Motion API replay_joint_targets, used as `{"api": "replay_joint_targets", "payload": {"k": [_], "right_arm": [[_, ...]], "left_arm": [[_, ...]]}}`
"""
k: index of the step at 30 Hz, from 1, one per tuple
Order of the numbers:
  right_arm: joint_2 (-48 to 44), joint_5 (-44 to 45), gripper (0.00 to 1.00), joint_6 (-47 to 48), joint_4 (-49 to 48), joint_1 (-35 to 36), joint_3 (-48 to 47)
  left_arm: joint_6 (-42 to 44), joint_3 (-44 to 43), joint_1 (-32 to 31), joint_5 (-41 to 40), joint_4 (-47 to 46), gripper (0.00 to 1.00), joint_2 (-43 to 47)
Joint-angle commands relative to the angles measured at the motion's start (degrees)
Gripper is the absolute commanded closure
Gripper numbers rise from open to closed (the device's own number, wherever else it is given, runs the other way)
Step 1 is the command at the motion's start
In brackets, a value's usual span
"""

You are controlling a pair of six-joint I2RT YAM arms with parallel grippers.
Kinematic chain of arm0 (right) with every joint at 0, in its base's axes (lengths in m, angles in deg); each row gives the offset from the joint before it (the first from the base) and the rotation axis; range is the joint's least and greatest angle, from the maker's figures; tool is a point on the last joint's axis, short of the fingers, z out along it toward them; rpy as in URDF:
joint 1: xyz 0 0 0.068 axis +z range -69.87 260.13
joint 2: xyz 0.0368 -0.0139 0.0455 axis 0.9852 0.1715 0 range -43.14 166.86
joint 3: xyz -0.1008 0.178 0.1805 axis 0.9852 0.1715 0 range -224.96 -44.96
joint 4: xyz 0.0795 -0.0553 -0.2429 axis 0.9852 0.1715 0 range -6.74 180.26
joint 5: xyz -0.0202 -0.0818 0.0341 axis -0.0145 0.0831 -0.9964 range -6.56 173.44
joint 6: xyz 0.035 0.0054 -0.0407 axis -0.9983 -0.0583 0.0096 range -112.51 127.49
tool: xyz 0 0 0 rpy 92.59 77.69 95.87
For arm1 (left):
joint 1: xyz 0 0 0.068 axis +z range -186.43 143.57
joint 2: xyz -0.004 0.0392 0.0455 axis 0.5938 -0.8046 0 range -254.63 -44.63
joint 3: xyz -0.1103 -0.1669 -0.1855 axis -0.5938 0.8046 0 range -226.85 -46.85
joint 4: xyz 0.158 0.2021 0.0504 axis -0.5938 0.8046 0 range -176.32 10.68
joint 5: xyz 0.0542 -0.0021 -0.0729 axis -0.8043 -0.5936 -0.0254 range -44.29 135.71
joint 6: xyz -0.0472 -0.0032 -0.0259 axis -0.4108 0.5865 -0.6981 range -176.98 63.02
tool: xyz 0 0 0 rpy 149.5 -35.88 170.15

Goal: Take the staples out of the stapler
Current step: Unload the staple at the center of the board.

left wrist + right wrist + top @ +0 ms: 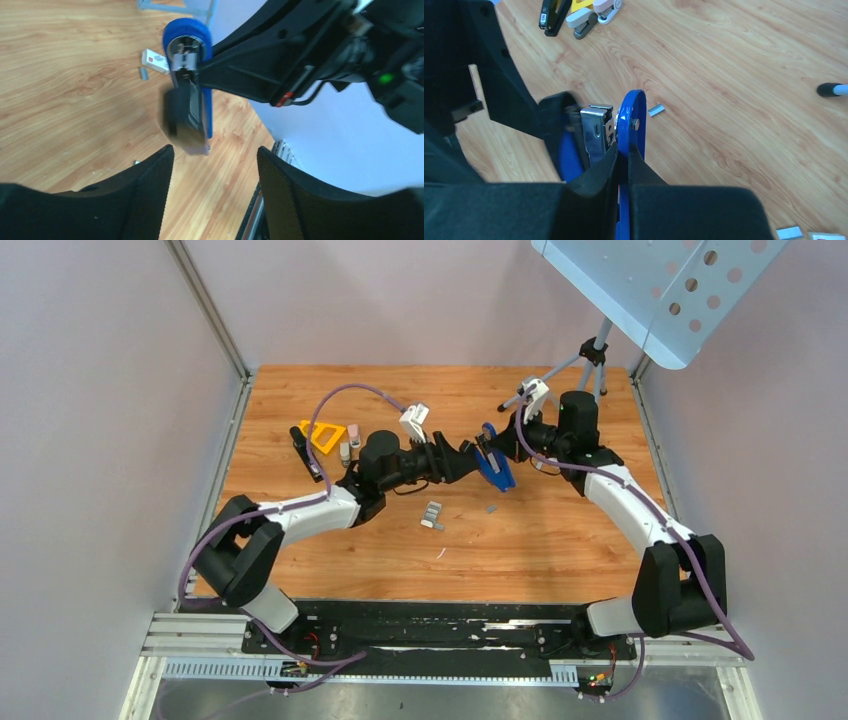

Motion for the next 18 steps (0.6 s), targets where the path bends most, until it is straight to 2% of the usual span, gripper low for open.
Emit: {"api": "replay_joint_targets", "payload": {"k": [1,6,9,10,12,18], "right_arm": [[-2.2,-5.2,1.00,-8.7,-7.0,0.1,1.5],[-2.6,-6.1,1.00,-13.6,-8.8,0.2,3.0],[-2.8,-6.0,1.00,-17.3,-10.4,0.1,3.9],[-2.8,-5.9,1.00,-19.2,-11.3,0.1,4.4],[-2.7,-5.3,1.00,-23.9,-13.0,0.1,5.3],[-2.6,-3.2,1.00,-40.3,-19.4,0.1,10.6]], "left_arm": [[4.0,2.0,-0.6,-2.8,1.7,0.32,7.0],[10.3,6.3,-0.6,-9.2,4.4,0.20,16.9],[14.1,10.4,-0.6,-16.0,5.5,0.02,23.8],[13.8,12.2,-0.6,-18.3,5.1,0.00,25.9],[10.4,15.9,-0.6,-22.1,4.3,0.00,29.3],[-3.7,22.0,-0.1,-16.5,-3.2,0.00,28.8]]}}
